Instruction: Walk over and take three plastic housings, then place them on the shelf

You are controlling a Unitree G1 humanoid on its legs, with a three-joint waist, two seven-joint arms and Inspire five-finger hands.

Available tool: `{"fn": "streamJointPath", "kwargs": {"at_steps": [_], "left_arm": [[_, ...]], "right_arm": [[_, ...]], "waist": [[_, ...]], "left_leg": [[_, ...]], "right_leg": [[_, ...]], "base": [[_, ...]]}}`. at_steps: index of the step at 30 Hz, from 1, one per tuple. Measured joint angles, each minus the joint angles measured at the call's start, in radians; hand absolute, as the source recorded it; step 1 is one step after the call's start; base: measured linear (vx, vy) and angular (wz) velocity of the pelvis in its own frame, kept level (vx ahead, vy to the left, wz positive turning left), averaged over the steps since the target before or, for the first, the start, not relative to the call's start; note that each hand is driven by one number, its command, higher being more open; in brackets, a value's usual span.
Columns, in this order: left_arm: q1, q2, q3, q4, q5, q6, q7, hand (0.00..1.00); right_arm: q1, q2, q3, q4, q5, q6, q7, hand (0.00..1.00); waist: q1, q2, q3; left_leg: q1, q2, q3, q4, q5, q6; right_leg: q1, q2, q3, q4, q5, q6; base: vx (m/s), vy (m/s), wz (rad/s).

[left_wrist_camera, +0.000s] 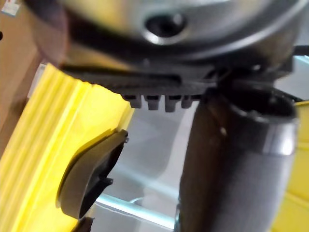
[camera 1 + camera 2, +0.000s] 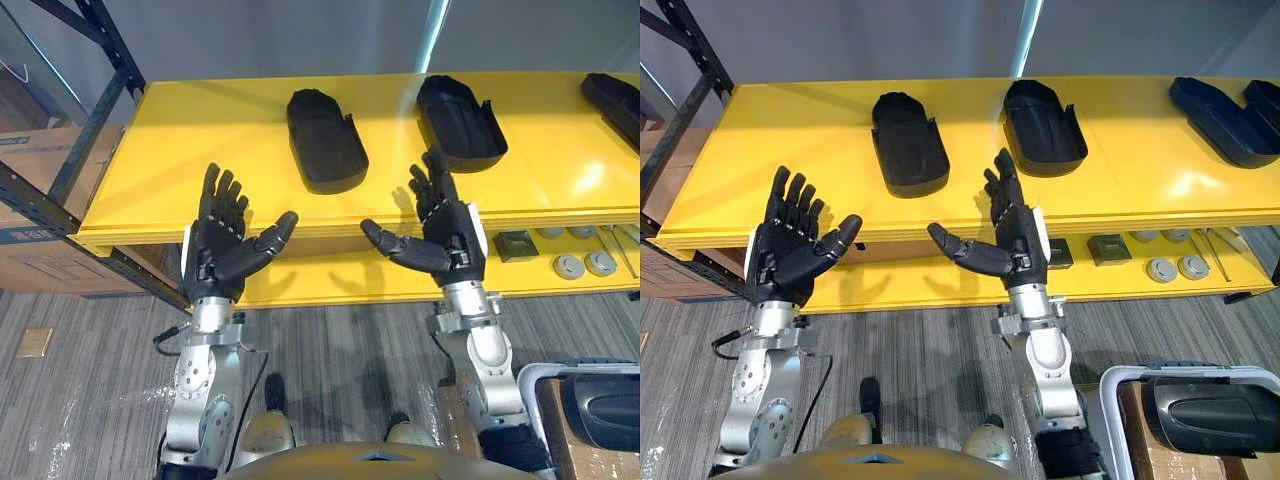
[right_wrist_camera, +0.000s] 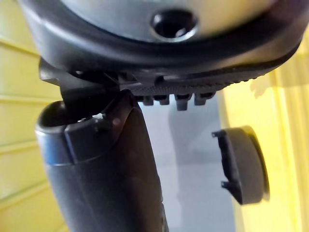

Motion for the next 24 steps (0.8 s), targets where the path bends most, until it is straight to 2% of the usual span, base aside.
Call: {"fn": "streamJointPath", "kwargs": {"at_steps": [3, 4, 10, 19, 23, 24], "left_arm": [[-0.056, 0.011, 0.001, 0.0, -0.001, 0.001, 0.003, 1.0], [-0.076, 0.007, -0.004, 0.006, -0.001, 0.04, -0.003, 1.0], [-0.076, 0.007, -0.004, 0.006, -0.002, 0.04, -0.003, 1.0], [-0.076, 0.007, 0.023, 0.058, -0.02, 0.041, -0.047, 1.0], [-0.075, 0.007, 0.049, 0.072, -0.02, 0.05, -0.051, 1.0], [-0.074, 0.007, 0.063, 0.072, -0.02, 0.053, -0.052, 1.0]], "right_arm": [[-0.123, -0.049, -0.036, 0.05, -0.033, 0.0, -0.022, 1.0], [-0.265, -0.074, -0.042, 0.155, -0.029, 0.071, -0.034, 1.0], [-0.265, -0.074, -0.044, 0.155, -0.028, 0.071, -0.032, 1.0], [-0.2, -0.074, -0.066, 0.153, -0.033, 0.071, 0.029, 1.0], [-0.201, -0.089, -0.061, 0.138, -0.214, 0.069, 0.029, 1.0], [-0.207, -0.112, -0.044, 0.138, -0.314, 0.067, 0.027, 1.0]], "waist": [[-0.001, 0.0, 0.0], [0.0, 0.005, -0.001], [-0.002, 0.005, -0.001], [-0.005, 0.004, 0.006], [0.002, -0.005, 0.018], [0.008, -0.011, 0.021]], "left_leg": [[0.009, 0.0, 0.001, -0.001, 0.002, 0.0], [-0.015, -0.002, -0.018, -0.006, 0.026, 0.008], [-0.019, -0.002, -0.018, -0.005, 0.031, 0.008], [-0.032, 0.001, -0.017, -0.006, 0.027, 0.005], [-0.046, 0.001, -0.019, -0.005, 0.025, 0.011], [-0.047, 0.001, -0.021, -0.004, 0.026, 0.011]], "right_leg": [[0.006, 0.0, 0.003, 0.001, 0.001, 0.001], [0.005, 0.004, -0.011, -0.029, 0.033, 0.0], [0.003, 0.006, -0.011, -0.033, 0.037, 0.001], [-0.019, 0.006, -0.004, -0.013, 0.026, -0.007], [-0.034, 0.007, -0.002, -0.007, 0.025, -0.006], [-0.034, 0.007, -0.004, -0.004, 0.026, -0.011]], "base": [[-0.01, -0.003, -0.02], [0.0, 0.0, 0.0], [0.0, 0.0, 0.0], [0.0, -0.001, 0.0], [-0.02, -0.004, 0.01], [0.01, -0.02, 0.05]]}}
